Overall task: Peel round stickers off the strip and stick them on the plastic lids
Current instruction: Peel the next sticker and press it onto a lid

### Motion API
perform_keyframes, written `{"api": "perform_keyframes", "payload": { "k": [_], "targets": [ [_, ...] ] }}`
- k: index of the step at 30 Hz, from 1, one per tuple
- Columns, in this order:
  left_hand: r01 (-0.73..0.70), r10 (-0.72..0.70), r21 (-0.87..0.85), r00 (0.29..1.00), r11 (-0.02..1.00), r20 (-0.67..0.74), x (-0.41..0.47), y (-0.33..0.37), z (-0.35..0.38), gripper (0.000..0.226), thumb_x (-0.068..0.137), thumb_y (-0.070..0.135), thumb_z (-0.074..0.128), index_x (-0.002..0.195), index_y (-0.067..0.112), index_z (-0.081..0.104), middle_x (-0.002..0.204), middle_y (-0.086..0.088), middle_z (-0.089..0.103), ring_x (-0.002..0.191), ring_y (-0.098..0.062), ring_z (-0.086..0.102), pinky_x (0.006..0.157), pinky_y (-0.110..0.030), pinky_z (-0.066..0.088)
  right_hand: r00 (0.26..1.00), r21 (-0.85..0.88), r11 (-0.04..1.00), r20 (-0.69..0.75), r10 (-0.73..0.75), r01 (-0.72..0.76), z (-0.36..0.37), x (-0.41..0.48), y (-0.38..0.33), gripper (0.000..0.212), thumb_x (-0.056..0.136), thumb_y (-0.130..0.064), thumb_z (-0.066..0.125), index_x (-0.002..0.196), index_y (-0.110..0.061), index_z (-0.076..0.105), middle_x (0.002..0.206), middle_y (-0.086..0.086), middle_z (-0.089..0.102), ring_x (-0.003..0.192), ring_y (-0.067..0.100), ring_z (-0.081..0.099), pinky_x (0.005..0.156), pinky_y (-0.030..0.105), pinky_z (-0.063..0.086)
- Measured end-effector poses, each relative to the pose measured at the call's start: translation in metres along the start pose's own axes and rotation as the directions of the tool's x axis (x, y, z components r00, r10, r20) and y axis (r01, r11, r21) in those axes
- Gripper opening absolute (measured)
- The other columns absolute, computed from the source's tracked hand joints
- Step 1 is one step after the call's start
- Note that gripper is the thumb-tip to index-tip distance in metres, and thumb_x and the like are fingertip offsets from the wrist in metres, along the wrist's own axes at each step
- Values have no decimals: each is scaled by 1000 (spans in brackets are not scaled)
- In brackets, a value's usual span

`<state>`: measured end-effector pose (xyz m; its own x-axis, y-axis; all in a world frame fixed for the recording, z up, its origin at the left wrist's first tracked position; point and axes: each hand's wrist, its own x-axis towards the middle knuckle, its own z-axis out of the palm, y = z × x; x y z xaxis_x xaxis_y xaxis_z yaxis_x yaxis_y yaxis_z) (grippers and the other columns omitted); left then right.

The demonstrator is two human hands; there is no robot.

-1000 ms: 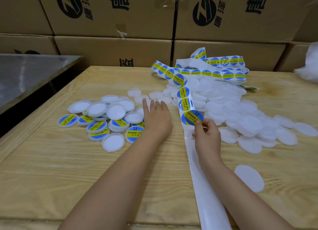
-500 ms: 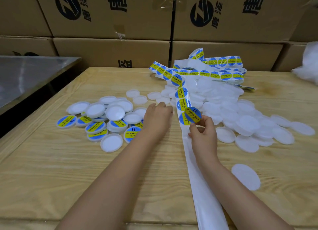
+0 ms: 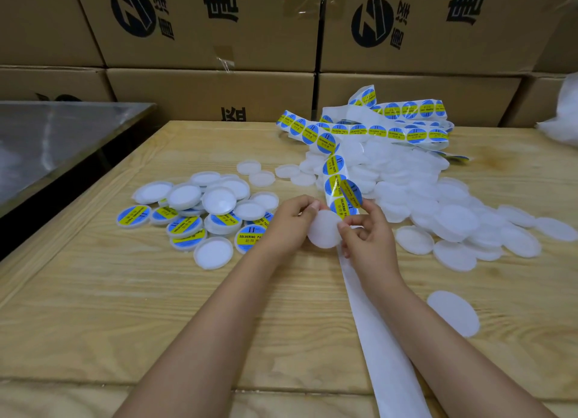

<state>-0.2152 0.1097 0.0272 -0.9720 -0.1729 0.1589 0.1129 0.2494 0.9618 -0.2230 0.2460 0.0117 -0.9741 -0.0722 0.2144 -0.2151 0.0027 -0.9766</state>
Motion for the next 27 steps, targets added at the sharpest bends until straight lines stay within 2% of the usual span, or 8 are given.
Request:
{"api": "perform_keyframes", "payload": {
  "k": [4,8,10,16,19,22,24,27],
  "targets": [
    [186,-180,-304,983,934,47,-2,2,0,30,101,25,39,92,16,67,88,0,70,80,-16,68,69,-29,56,998,141,988,-23,59,-55,0,1,-1,42,89,1,55,101,-38,47,72,-8,58,39,6,49,41,17,40],
    [294,-207,-455,951,841,232,-7,1,-9,25,100,9,39,103,6,63,86,-7,73,74,-20,72,62,-28,57,993,239,966,-32,109,-99,-2,3,0,39,90,-1,56,100,-38,48,86,4,59,42,9,51,43,20,44],
    [299,-201,-487,949,820,244,-8,1,-10,23,99,9,41,100,4,63,85,-8,73,75,-21,72,62,-28,58,992,273,956,-28,119,-107,-2,4,0,38,89,0,56,106,-34,47,89,8,58,43,9,52,43,21,44],
    [248,-252,-486,966,838,59,-6,0,-3,23,98,19,48,89,6,65,79,-10,71,67,-20,71,52,-27,56,992,301,946,47,114,-123,0,2,1,42,87,3,59,112,-29,44,78,10,56,47,10,56,43,24,47],
    [274,-259,-510,960,816,103,-6,0,-4,30,98,25,46,96,2,64,86,-14,71,72,-23,71,59,-30,58,990,298,944,52,132,-142,-1,1,1,54,88,1,59,132,-19,35,78,11,57,53,13,61,50,26,53],
    [305,-235,-560,952,770,196,-7,-1,-6,27,99,17,44,101,-1,64,95,-18,70,80,-26,71,72,-33,59,989,310,939,39,142,-147,-3,2,1,61,87,0,60,138,-15,30,79,10,59,55,15,64,56,29,56],
    [301,-226,-588,953,751,200,-8,-1,-6,27,99,16,44,102,-2,64,94,-18,71,79,-27,71,67,-33,59,989,312,939,40,139,-145,-2,2,0,62,87,-1,62,138,-16,31,79,8,61,55,16,64,57,30,57],
    [266,-241,-556,963,787,120,-8,1,-3,26,99,19,46,97,1,64,90,-13,71,76,-21,71,58,-32,58,992,298,946,31,120,-124,0,1,-1,55,85,-8,65,131,-23,39,86,6,60,53,14,61,46,26,51]
  ]
}}
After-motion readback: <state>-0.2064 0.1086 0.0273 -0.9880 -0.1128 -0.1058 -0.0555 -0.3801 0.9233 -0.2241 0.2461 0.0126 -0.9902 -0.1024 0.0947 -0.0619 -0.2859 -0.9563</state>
